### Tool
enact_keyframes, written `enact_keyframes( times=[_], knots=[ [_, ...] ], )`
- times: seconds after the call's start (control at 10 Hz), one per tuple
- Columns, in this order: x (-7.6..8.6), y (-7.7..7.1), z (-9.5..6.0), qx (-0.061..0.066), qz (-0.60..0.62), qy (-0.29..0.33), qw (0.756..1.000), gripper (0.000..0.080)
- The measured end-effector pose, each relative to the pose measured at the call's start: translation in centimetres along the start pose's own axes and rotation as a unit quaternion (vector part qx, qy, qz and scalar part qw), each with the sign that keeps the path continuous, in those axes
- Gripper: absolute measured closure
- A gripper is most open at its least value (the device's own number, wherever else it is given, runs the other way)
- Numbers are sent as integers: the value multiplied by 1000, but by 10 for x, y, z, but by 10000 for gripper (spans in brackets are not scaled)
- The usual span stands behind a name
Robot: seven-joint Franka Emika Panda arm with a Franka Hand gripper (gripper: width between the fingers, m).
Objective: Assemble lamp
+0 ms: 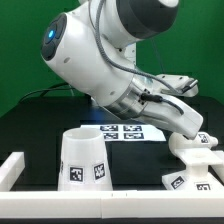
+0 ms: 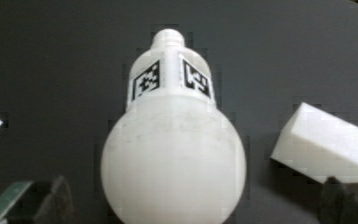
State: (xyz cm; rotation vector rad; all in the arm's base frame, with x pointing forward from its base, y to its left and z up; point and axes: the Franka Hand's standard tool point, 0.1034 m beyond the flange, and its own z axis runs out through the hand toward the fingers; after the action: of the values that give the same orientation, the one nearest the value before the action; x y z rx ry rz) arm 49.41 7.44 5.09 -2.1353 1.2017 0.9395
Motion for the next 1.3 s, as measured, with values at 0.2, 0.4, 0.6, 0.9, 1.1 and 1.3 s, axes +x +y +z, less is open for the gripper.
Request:
enact_keyframes(
  times=[0.2, 0.4, 0.6, 0.9, 1.1, 1.3],
  knots=[
    [0, 0, 0, 0, 0, 0, 1000, 101],
    [0, 1, 1, 4, 4, -2, 1000, 101],
    [0, 9, 12, 23, 29, -19, 999, 101],
    [8, 16, 12, 38, 40, -31, 998, 101],
    [10, 16, 21, 33, 42, -27, 998, 101],
    [12, 16, 30, 28, 46, -26, 998, 101]
  ],
)
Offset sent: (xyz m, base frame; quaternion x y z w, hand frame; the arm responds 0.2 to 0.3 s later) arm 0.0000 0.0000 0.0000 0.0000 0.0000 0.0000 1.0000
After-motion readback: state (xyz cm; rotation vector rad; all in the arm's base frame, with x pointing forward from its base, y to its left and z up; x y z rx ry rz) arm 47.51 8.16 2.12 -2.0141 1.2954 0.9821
